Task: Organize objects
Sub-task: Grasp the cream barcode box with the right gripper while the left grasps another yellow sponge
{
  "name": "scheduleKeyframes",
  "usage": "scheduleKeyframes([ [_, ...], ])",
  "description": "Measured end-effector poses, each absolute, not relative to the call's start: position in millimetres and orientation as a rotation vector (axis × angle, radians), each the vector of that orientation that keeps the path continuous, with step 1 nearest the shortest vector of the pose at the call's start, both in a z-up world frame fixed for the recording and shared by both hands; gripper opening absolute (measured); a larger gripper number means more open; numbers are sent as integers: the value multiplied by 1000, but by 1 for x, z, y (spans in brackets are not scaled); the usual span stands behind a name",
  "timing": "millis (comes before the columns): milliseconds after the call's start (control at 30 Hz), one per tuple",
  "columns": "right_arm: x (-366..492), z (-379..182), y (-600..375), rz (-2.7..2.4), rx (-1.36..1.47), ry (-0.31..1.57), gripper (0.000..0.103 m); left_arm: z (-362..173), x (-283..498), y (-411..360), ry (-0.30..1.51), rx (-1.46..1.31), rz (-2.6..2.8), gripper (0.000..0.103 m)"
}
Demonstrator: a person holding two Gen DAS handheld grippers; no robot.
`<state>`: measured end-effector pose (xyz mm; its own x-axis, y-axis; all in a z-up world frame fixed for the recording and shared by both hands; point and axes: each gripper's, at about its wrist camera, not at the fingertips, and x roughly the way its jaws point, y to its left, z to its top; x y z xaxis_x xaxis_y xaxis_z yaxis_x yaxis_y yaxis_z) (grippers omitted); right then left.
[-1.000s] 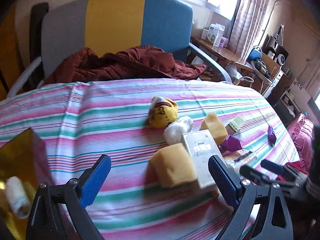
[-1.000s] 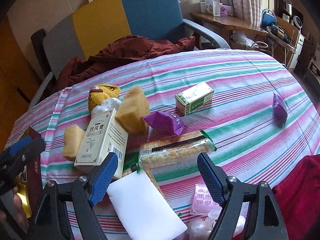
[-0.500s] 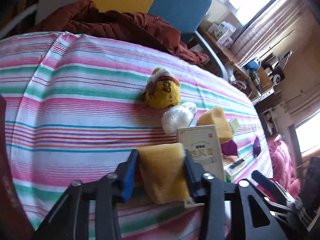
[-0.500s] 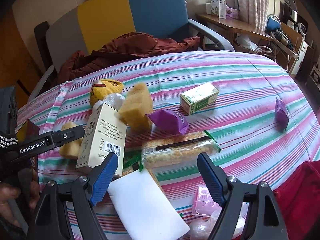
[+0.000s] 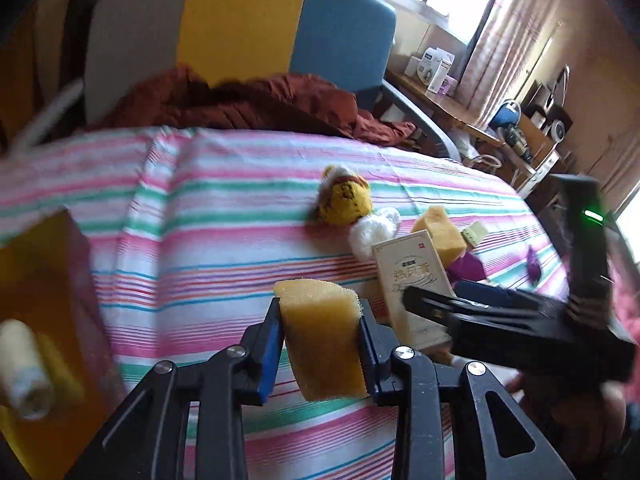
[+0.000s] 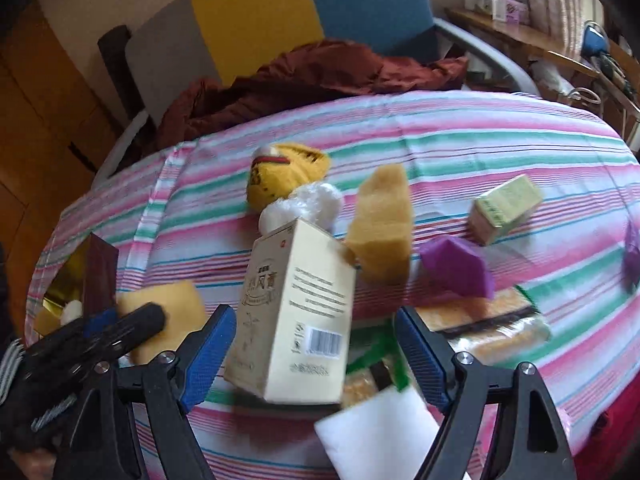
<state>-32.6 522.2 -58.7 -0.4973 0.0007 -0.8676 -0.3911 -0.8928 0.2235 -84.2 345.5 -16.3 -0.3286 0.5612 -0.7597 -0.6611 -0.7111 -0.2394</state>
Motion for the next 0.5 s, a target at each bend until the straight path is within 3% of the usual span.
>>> scheduleKeyframes([
  [100, -44, -74, 515, 2479, -1514, 598, 76, -3, -72, 332, 222, -1039, 2153, 34],
  [133, -45, -77, 512, 2484, -1534, 591, 58, 2, -67, 326, 244, -1009, 2177, 34],
  [167, -45, -80, 507, 2491, -1549, 574, 53, 5, -65, 322, 253, -995, 2192, 34],
  [500, -41, -74, 488, 2572, -1536, 497, 50, 29, -44, 276, 354, -890, 2358, 35],
])
